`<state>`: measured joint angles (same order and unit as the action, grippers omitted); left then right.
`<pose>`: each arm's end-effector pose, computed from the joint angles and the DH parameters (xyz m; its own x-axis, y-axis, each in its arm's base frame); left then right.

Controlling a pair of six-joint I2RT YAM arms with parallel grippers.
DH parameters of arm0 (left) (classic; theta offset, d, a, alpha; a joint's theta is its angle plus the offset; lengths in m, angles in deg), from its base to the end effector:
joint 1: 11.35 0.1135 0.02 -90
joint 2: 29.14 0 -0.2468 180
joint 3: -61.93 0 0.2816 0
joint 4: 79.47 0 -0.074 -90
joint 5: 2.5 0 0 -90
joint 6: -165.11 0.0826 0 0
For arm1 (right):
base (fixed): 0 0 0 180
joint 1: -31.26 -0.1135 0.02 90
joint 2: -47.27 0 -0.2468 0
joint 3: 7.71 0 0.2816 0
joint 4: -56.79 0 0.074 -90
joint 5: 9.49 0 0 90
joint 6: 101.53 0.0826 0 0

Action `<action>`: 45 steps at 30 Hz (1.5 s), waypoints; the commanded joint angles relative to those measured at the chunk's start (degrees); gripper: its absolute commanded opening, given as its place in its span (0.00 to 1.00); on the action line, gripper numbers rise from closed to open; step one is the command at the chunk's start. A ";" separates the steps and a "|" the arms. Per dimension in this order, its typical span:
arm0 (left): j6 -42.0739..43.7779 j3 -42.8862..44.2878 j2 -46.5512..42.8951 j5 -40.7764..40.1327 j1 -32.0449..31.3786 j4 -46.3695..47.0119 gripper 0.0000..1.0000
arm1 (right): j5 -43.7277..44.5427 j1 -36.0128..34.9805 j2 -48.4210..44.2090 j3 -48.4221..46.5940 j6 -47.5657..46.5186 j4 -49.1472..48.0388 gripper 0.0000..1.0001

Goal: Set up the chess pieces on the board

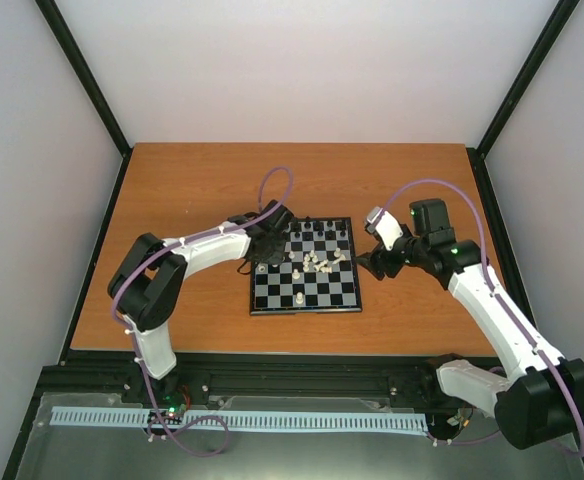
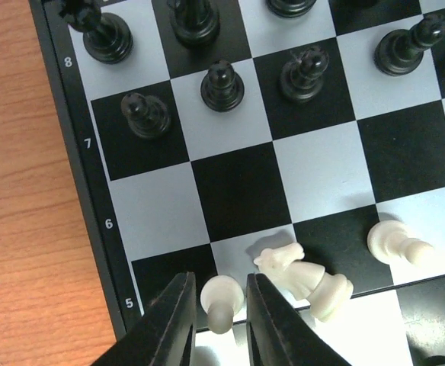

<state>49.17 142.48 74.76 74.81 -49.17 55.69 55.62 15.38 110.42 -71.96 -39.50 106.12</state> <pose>0.3234 -0.2280 0.0979 -0.8930 0.1529 -0.4233 0.1592 0.9870 0.0209 0.2687 0.1126 0.2280 -0.3907 -0.5535 -0.7356 -0.7938 0.6071 -0.0352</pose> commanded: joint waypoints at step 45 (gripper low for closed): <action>-1.67 -7.90 -16.80 -1.17 -7.23 -6.66 0.08 | -0.40 0.81 -12.55 6.77 -1.34 -0.73 0.83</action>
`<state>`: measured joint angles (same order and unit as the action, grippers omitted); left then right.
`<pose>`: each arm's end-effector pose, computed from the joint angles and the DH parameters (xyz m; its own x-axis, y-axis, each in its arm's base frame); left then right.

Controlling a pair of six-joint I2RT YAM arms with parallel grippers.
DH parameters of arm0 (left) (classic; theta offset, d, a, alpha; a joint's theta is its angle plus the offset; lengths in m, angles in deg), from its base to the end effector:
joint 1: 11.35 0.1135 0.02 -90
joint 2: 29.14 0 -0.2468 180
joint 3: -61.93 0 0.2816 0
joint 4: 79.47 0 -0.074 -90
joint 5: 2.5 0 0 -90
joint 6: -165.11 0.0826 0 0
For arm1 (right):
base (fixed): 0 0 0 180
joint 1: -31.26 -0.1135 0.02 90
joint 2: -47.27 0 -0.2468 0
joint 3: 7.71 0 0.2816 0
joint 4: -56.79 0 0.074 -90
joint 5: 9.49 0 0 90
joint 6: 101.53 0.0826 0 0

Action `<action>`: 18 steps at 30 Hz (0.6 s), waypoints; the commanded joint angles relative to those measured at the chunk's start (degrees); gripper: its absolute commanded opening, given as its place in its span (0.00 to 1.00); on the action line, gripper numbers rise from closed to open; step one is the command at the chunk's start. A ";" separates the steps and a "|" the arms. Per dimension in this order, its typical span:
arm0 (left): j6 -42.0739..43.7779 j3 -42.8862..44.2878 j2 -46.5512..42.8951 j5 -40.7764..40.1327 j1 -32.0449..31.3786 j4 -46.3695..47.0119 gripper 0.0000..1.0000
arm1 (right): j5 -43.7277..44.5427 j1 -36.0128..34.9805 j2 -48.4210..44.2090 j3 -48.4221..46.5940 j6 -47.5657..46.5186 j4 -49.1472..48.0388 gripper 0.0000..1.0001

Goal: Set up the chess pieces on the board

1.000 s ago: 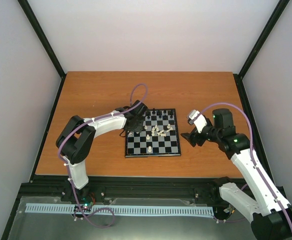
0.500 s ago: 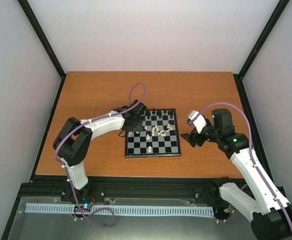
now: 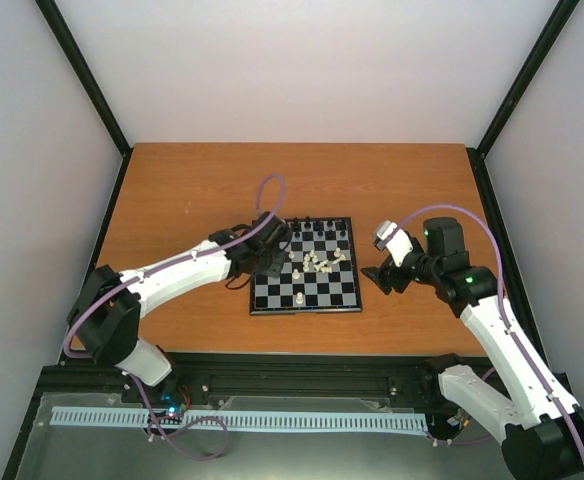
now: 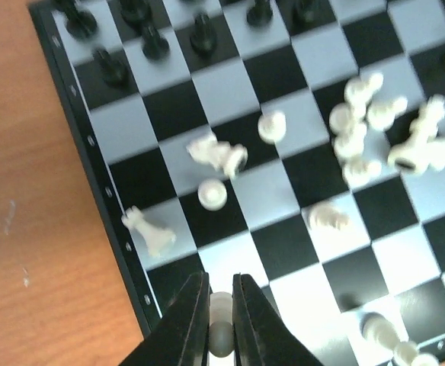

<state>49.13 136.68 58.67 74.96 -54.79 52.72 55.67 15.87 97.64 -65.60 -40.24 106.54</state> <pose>0.2738 -0.2346 0.1614 -0.8306 0.1976 -0.5207 0.2565 0.9656 -0.0427 0.2338 0.1003 0.2403 -0.3086 -0.5371 -0.7851 -0.7855 0.6093 -0.1081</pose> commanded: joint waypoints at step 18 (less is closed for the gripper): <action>-2.60 -5.78 2.74 0.25 -1.73 -1.00 0.08 | -0.66 0.29 0.23 0.58 -0.70 -1.05 0.84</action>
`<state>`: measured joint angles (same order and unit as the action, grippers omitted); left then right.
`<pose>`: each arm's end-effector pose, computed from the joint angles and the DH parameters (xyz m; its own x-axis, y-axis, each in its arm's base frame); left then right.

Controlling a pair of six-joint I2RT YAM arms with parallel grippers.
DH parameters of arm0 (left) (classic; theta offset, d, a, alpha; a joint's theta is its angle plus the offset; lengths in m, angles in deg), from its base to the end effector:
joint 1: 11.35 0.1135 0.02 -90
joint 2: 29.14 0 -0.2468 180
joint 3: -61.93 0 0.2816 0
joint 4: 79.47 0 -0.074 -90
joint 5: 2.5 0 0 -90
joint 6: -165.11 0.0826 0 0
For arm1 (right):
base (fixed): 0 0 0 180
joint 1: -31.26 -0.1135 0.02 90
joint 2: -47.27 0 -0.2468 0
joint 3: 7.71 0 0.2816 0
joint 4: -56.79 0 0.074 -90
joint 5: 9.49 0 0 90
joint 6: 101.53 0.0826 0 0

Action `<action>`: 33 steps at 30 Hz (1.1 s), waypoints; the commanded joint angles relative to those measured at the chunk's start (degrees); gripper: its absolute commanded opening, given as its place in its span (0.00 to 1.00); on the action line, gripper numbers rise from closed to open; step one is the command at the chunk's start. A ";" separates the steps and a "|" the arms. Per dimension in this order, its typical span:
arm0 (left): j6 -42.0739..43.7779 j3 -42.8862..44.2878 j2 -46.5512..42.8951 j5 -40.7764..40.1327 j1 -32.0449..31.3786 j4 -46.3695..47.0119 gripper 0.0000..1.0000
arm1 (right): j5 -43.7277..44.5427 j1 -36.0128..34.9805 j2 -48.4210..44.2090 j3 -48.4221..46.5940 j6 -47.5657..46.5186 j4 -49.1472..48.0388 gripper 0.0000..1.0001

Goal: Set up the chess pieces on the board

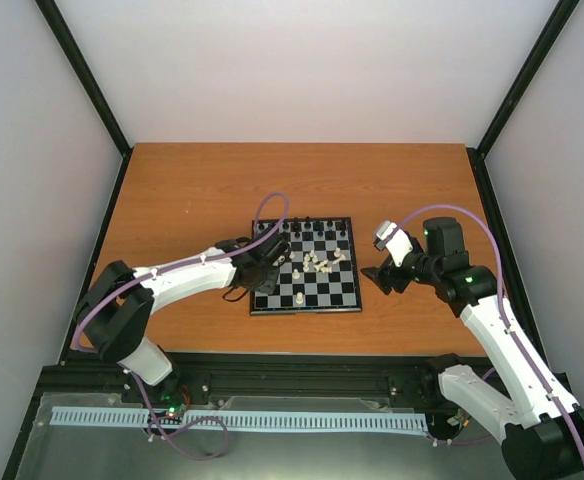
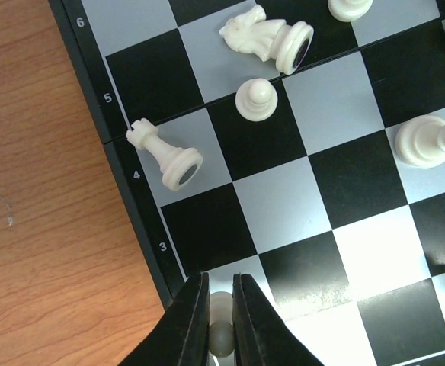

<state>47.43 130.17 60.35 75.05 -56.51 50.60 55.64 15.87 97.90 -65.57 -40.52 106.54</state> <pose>0.2454 -0.2215 0.1118 -0.8899 0.2516 -0.3805 0.2597 0.9652 0.0309 0.2343 0.1005 0.2391 -0.3084 -0.5410 -0.7824 -0.7878 0.6062 -0.1086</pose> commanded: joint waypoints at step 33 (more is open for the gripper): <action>-2.01 1.86 -2.16 -2.13 0.06 -2.11 0.37 | -0.63 0.32 0.17 0.61 -0.68 -0.93 0.84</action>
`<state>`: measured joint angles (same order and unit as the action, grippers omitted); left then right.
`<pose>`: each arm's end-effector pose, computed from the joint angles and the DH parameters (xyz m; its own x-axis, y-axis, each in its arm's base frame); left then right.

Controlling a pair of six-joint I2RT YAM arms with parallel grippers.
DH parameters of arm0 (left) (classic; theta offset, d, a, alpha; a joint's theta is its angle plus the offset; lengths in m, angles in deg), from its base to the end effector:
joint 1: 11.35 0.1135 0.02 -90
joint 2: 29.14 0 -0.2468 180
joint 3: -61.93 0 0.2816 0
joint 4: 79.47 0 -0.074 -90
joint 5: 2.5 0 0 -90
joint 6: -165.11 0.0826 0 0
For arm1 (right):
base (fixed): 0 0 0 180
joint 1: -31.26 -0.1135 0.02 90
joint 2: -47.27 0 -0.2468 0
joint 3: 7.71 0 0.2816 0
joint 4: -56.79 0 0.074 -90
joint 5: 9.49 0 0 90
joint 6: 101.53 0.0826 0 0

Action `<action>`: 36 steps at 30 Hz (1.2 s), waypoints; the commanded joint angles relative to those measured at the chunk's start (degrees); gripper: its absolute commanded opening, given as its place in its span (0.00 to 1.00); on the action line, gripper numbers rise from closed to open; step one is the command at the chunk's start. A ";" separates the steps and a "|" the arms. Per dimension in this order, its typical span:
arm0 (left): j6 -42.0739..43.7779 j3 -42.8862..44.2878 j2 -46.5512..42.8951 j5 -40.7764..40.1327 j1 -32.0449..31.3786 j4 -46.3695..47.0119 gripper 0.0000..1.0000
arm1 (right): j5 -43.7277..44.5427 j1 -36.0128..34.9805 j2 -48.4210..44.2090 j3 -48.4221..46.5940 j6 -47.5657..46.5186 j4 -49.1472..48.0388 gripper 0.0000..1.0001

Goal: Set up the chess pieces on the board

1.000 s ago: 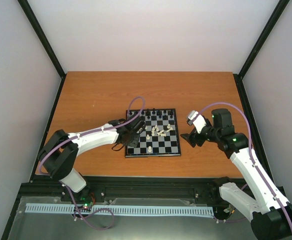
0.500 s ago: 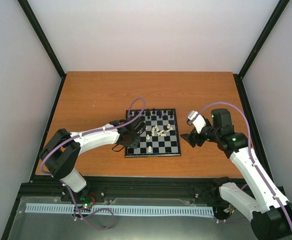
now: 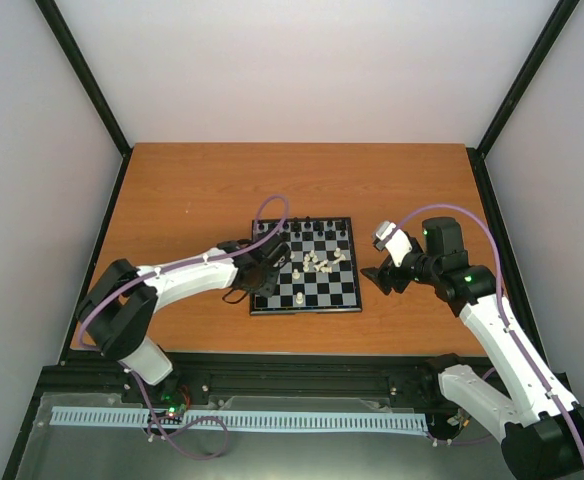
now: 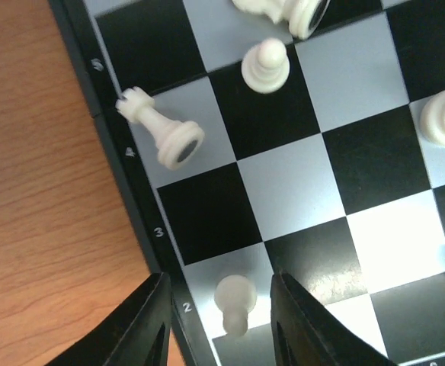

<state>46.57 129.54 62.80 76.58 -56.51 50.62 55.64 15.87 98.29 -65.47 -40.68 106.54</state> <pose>0.2417 -0.2209 0.0949 -0.9115 0.2513 -0.3257 0.2555 0.9663 0.0304 0.2350 0.1007 0.2368 -0.3127 -0.5444 -0.7784 -0.7896 0.6045 -0.1056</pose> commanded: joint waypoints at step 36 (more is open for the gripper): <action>-5.93 11.30 12.25 -2.02 7.22 3.28 0.32 | -1.14 0.35 -0.41 0.72 -1.05 -0.58 0.84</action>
<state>40.85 138.78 73.60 75.40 -49.80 53.63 55.40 15.87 98.27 -65.18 -41.09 106.56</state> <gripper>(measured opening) 0.327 0.837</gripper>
